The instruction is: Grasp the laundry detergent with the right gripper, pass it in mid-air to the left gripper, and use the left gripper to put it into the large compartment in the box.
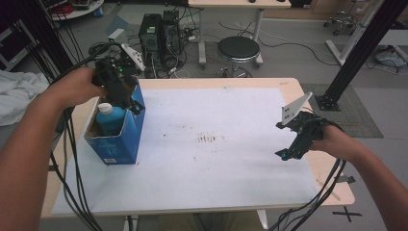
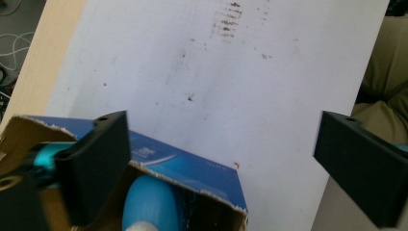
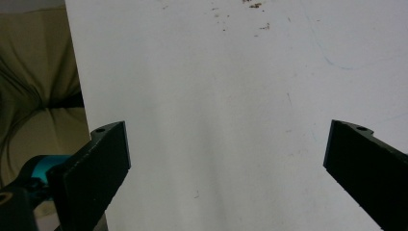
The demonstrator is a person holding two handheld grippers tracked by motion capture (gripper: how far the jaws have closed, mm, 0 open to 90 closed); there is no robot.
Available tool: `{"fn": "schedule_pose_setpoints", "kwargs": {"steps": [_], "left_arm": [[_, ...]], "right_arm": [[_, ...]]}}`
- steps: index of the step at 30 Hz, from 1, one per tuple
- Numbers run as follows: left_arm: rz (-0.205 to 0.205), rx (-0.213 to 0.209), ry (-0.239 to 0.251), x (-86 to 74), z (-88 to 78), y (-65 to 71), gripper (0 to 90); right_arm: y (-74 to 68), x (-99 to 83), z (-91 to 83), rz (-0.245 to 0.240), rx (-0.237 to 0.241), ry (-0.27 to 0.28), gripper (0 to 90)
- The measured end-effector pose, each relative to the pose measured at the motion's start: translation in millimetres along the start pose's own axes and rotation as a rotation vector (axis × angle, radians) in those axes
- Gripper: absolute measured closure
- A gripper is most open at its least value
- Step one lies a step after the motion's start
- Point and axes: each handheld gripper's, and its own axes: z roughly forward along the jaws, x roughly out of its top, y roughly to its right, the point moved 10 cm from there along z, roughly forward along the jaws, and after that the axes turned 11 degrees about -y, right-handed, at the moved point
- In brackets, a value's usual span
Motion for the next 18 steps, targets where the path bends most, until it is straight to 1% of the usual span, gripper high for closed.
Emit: {"fn": "schedule_pose_setpoints", "kwargs": {"steps": [2,3,6,7,12,15,17,18], "left_arm": [[0.002,0.001,-0.001,6.6,4.3,1.2,4.1],[0.007,0.001,-0.011,8.8,6.8,2.1,2.0],[0.023,0.0,-0.028,16.1,15.6,5.1,1.9],[0.029,0.002,-0.03,18.7,18.3,5.6,1.9],[0.033,0.007,-0.029,30.4,28.2,6.5,1.9],[0.053,0.029,-0.052,35.1,33.9,7.1,2.0],[0.042,0.065,-0.059,38.5,37.8,5.5,2.0],[0.032,0.076,-0.06,40.0,39.5,4.7,2.0]], "right_arm": [[0.0,-0.1,-0.3,0.004,0.0,-0.002,1.3],[0.1,0.0,-0.2,0.003,-0.001,-0.003,1.4],[0.4,0.9,0.5,0.003,-0.002,-0.001,1.4],[0.9,1.5,0.6,-0.001,-0.002,-0.001,1.4],[2.0,4.0,1.5,0.002,-0.004,0.001,1.4],[3.1,4.3,1.8,0.005,-0.004,-0.003,1.4],[4.4,4.6,2.0,0.009,-0.005,-0.002,1.4],[5.1,4.7,2.2,0.011,-0.004,-0.002,1.4]]}}
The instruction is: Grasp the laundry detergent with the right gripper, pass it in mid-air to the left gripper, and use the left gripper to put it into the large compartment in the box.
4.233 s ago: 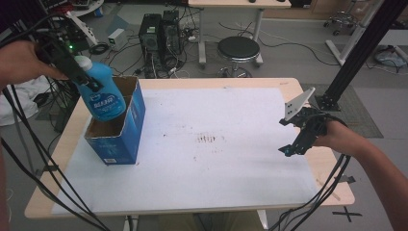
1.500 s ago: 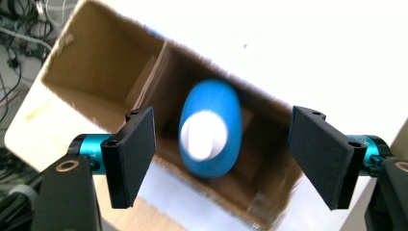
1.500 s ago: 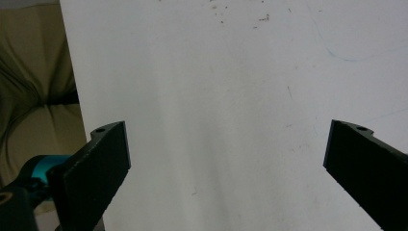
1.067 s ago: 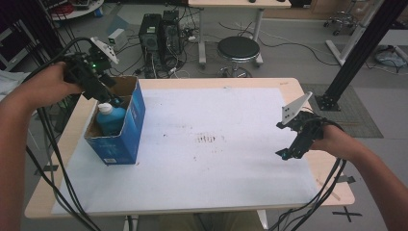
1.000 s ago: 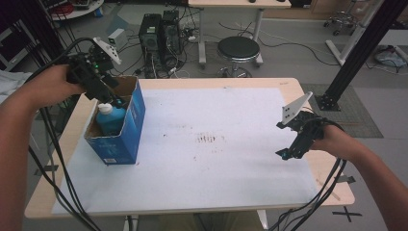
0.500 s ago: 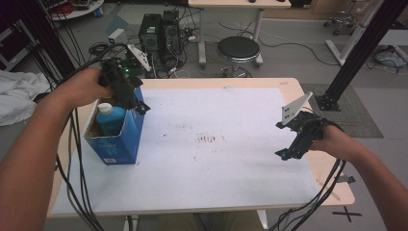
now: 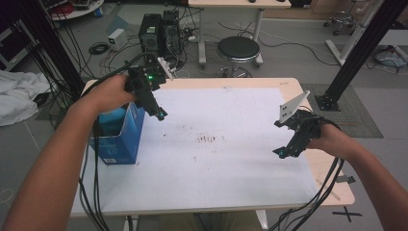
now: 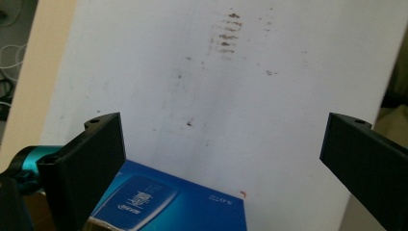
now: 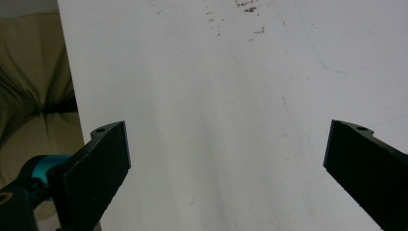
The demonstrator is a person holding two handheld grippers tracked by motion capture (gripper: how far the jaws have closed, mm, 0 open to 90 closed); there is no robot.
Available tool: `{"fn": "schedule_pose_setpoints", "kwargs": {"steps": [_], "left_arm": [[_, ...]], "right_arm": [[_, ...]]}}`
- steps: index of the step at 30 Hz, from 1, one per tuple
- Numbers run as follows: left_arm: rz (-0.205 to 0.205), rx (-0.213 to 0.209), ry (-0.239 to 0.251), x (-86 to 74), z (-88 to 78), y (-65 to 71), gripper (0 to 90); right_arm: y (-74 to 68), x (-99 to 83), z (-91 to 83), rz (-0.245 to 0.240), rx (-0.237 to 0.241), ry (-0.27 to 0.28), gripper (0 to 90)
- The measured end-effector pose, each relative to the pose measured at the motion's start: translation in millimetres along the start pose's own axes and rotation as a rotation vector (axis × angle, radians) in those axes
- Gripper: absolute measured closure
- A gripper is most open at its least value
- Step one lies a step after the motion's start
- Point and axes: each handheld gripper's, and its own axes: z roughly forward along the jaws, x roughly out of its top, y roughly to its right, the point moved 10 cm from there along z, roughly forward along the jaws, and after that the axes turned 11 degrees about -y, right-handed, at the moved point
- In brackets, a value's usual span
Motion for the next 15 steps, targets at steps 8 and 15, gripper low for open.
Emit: {"fn": "schedule_pose_setpoints", "kwargs": {"steps": [8,15], "left_arm": [[-0.01,-0.017,-0.03,8.4,13.3,8.1,2.0],[0.025,-0.017,-0.028,20.6,20.1,14.1,2.0]], "right_arm": [[2.6,1.7,-0.7,0.006,0.0,-0.007,1.4],[3.4,4.5,-1.0,-0.003,0.001,-0.004,1.4]]}}
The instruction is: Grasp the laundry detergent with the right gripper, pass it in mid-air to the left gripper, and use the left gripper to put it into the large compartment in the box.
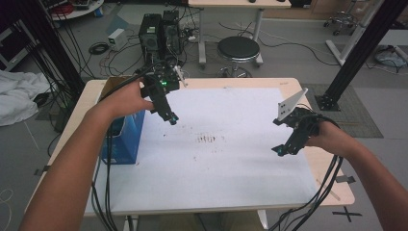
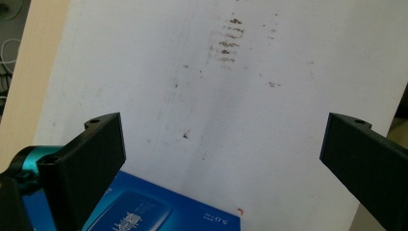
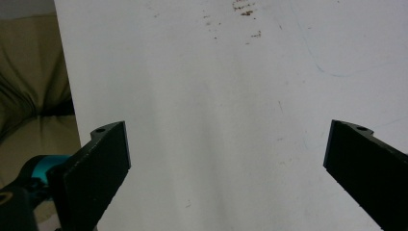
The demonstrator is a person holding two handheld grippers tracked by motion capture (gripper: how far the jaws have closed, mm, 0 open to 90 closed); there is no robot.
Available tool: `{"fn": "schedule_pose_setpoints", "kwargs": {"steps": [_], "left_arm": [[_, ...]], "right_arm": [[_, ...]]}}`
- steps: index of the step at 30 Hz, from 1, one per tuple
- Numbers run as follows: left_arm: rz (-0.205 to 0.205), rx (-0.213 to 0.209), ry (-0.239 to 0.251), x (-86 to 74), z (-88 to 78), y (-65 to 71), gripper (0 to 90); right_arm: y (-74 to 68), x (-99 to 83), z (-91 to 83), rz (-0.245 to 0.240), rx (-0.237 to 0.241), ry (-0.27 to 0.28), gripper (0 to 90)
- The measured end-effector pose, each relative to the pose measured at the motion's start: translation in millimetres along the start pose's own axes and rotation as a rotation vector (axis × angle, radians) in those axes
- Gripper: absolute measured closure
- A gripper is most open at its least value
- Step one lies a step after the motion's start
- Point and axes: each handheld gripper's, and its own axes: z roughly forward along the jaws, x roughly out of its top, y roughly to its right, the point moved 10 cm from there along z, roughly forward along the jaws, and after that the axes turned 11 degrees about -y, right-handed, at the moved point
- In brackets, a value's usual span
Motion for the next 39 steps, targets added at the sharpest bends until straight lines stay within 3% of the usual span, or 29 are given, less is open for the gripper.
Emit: {"fn": "schedule_pose_setpoints", "kwargs": {"steps": [6,11,39], "left_arm": [[0.069,-0.018,0.001,10.1,7.7,9.5,2.0],[0.08,-0.025,-0.004,13.4,13.2,9.4,2.0],[0.063,-0.022,0.008,9.7,16.5,7.4,2.0]], "right_arm": [[1.1,0.4,1.9,-0.001,0.006,-0.007,1.4],[2.5,0.8,1.7,-0.003,0.008,-0.009,1.4],[0.9,3.8,3.8,-0.01,0.01,-0.016,1.4]]}}
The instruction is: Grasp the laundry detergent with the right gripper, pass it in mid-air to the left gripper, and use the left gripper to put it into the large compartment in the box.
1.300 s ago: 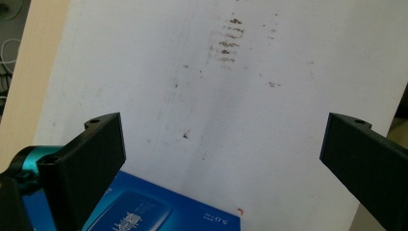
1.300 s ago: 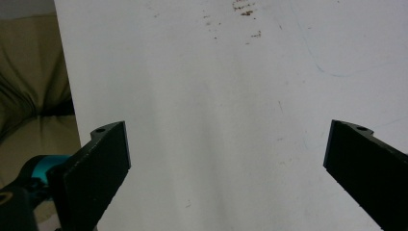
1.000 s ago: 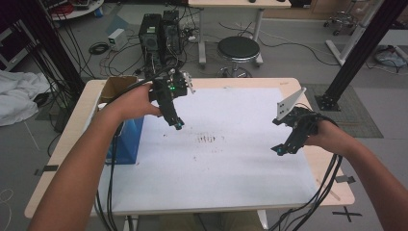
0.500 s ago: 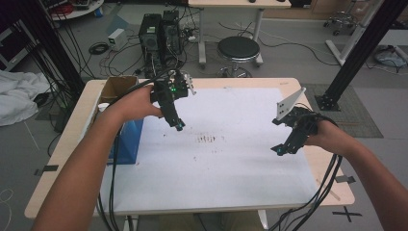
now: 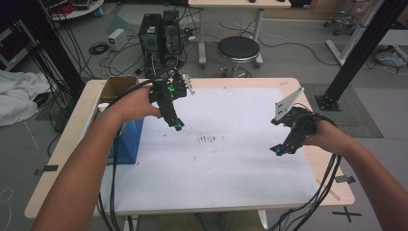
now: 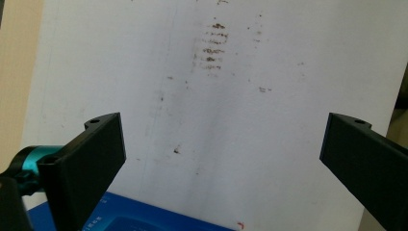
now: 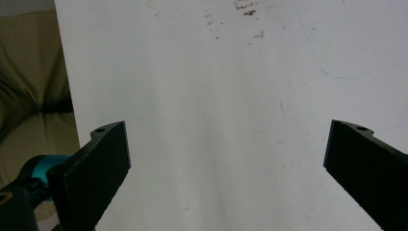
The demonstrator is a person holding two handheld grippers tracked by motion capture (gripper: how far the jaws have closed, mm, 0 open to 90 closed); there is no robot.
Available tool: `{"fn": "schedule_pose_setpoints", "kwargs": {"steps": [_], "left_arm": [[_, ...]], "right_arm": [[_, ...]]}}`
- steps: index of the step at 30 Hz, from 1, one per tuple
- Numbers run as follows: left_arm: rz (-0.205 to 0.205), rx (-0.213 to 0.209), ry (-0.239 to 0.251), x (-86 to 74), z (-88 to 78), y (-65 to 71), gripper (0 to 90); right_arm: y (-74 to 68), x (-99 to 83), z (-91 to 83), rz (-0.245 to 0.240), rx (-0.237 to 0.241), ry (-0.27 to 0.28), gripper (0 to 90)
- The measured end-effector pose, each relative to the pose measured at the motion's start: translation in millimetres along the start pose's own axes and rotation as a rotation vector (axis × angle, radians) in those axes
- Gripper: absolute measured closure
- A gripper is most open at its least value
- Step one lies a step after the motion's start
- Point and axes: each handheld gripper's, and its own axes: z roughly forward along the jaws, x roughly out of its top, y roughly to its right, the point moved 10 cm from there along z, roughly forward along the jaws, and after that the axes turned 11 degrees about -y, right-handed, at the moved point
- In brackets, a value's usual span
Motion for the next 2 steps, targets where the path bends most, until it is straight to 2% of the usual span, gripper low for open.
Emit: {"fn": "schedule_pose_setpoints", "kwargs": {"steps": [2], "left_arm": [[-0.002,-0.001,0.0,-0.6,0.0,0.5,2.1]], "right_arm": [[-0.1,0.1,0.0,-0.001,0.0,0.0,1.4]]}}
